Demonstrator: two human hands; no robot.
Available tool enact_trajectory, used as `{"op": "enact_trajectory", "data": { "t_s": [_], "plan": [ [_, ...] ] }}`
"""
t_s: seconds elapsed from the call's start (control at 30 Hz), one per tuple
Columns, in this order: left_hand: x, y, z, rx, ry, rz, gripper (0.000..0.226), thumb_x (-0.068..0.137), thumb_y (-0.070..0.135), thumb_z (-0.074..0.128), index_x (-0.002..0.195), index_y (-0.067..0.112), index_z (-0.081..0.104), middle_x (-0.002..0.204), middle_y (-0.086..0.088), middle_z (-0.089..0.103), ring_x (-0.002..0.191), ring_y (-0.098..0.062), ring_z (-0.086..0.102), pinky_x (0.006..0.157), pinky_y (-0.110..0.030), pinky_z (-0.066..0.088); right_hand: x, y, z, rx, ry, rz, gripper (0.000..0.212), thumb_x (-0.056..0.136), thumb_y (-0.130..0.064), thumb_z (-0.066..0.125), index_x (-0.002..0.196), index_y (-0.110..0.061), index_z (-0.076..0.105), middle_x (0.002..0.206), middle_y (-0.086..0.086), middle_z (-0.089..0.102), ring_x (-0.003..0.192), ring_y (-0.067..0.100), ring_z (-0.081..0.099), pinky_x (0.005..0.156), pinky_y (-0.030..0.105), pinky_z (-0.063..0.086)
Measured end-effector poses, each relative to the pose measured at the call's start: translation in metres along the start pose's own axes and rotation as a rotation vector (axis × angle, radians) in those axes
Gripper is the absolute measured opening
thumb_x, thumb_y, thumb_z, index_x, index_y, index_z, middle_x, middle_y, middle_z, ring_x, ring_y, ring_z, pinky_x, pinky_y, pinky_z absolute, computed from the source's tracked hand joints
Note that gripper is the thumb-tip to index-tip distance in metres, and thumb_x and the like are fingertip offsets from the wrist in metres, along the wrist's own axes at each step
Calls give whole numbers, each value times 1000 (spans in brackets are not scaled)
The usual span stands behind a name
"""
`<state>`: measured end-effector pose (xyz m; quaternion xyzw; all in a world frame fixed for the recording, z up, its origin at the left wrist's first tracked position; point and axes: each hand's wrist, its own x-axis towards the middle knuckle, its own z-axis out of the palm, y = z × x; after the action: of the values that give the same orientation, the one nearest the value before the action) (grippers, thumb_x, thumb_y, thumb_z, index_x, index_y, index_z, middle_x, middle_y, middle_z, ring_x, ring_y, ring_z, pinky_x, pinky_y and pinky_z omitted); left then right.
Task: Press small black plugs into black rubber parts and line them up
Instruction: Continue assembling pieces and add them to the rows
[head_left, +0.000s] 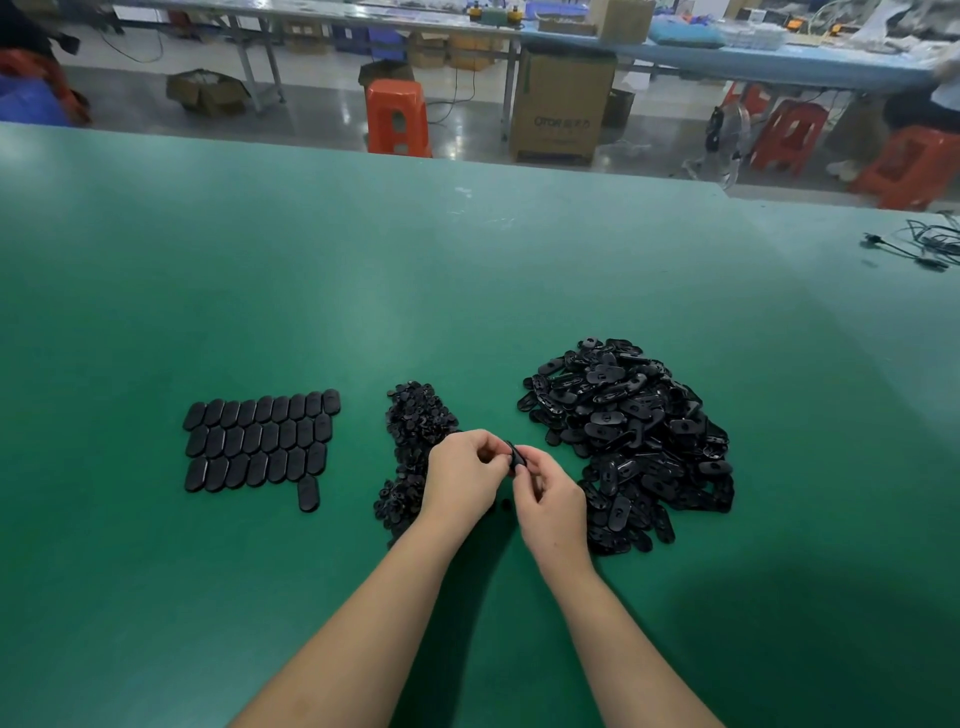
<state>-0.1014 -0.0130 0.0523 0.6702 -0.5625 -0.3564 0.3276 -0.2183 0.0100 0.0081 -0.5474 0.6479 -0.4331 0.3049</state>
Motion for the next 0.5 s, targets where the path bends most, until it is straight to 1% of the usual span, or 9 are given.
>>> {"op": "enact_trajectory", "data": {
  "t_s": [0.07,0.17,0.2,0.27,0.33,0.37,0.4,0.43,0.5],
  "plan": [
    [1,1,-1,5,1,1,13,85,15,70,78,25,73,72,10,70,61,-5,59,56,-14,42,0,1,0,-7,-3,-4,26,98,-11,60,121,-15,71,105,-4,75,94,10,69,87,29,56],
    [3,1,0,28,13,8,12,83,13,71,77,23,73,72,9,70,67,-8,62,60,-16,45,1,1,0,-11,-8,-6,25,98,-11,59,120,-14,71,104,-6,74,93,7,69,84,21,53],
    [3,1,0,31,20,12,10,83,13,72,78,22,73,74,9,70,70,-10,63,63,-18,46,1,1,0,-8,-8,-7,26,98,-10,59,120,-14,71,105,-6,74,94,7,69,85,21,53],
    [5,0,-1,36,37,23,9,81,14,76,84,22,72,83,7,69,79,-13,63,71,-24,49,2,1,0,2,-9,-5,26,98,-9,58,121,-13,71,107,-4,74,98,9,69,90,27,54],
    [7,-2,-3,30,17,8,21,80,18,79,98,24,71,94,6,67,88,-12,62,80,-27,50,2,1,0,22,-7,-1,27,98,-7,57,121,-11,71,110,-1,74,101,10,69,94,32,55],
    [8,-3,-4,9,-6,-10,23,79,19,81,100,25,72,93,6,69,87,-12,63,78,-26,50,1,1,0,34,-4,-2,26,99,-6,56,120,-10,71,110,-1,74,101,9,69,95,34,55],
    [10,-4,-5,-8,-30,-23,20,78,19,82,95,25,73,87,6,70,81,-12,65,72,-24,49,1,0,0,42,0,-8,25,99,-6,56,119,-10,71,110,-1,73,100,10,69,95,35,55],
    [11,-5,-6,-21,-50,-25,16,77,19,84,86,26,72,80,5,71,72,-11,64,65,-23,48,1,0,-1,43,3,-25,24,99,-6,57,118,-10,71,110,0,72,101,12,69,95,37,55],
    [13,-7,-7,-58,-74,-25,18,74,19,87,74,25,70,69,4,69,56,-10,58,57,-24,46,0,-1,-1,41,3,-73,22,98,-5,58,116,-10,70,111,0,69,104,16,66,95,39,53]
  ]
}}
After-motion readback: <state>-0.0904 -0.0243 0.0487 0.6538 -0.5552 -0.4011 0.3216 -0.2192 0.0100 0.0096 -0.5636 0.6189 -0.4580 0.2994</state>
